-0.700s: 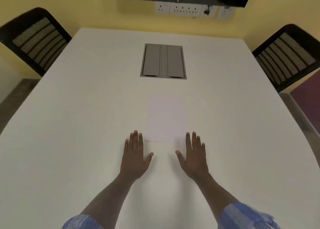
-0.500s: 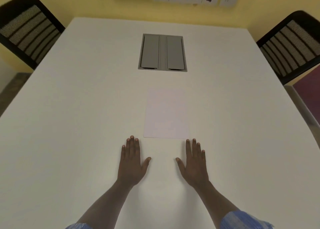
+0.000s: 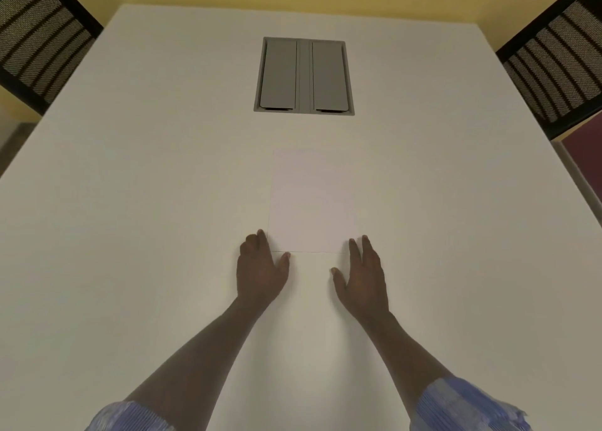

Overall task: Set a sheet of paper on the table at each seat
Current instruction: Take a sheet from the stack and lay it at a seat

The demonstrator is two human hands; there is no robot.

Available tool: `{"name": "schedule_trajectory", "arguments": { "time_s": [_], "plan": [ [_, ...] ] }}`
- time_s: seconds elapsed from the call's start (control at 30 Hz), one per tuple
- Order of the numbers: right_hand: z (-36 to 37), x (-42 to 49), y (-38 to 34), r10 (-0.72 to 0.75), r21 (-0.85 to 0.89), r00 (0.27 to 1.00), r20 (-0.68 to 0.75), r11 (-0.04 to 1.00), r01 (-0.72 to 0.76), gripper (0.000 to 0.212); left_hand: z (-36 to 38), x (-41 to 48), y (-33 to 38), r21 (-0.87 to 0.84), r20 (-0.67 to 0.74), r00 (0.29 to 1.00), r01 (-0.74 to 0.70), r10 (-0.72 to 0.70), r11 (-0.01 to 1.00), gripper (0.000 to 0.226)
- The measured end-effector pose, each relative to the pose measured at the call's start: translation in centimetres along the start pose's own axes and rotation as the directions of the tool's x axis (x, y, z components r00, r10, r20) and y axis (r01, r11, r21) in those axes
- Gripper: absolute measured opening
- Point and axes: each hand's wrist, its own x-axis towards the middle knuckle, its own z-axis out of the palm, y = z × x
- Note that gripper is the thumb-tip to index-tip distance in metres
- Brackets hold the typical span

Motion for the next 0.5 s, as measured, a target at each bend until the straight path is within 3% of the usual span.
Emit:
{"name": "schedule_trajectory", "arguments": {
  "time_s": [0.1, 0.2, 0.3, 0.4, 0.5],
  "plan": [
    [-0.5, 1.7, -0.6, 0.017, -0.017, 1.0, 0.015, 1.0, -0.017, 0.064, -1.1, 2.2, 3.2, -0.159, 0.037, 0.966, 0.26, -0.258, 0.952, 0.057],
    [-0.8, 2.6, -1.1, 0.051, -0.019, 0.998, 0.045, 0.999, -0.05, 0.056, -1.6, 4.0, 4.3, -0.267, 0.096, 0.886, 0.462, -0.454, 0.846, 0.057],
    [-0.8, 3.0, -1.4, 0.07, 0.002, 0.997, 0.038, 0.998, -0.07, 0.054, -1.1, 5.2, 4.2, -0.35, 0.148, 0.825, 0.559, -0.545, 0.751, 0.051],
    [-0.7, 3.3, -1.7, 0.078, 0.042, 0.996, 0.039, 0.996, -0.079, 0.05, -0.9, 6.4, 3.9, -0.453, 0.256, 0.726, 0.674, -0.639, 0.584, 0.045],
    [-0.8, 3.4, -2.0, 0.088, 0.078, 0.995, 0.04, 0.993, -0.091, 0.047, -1.2, 7.2, 3.7, -0.524, 0.324, 0.675, 0.711, -0.663, 0.468, 0.024]
  ]
}}
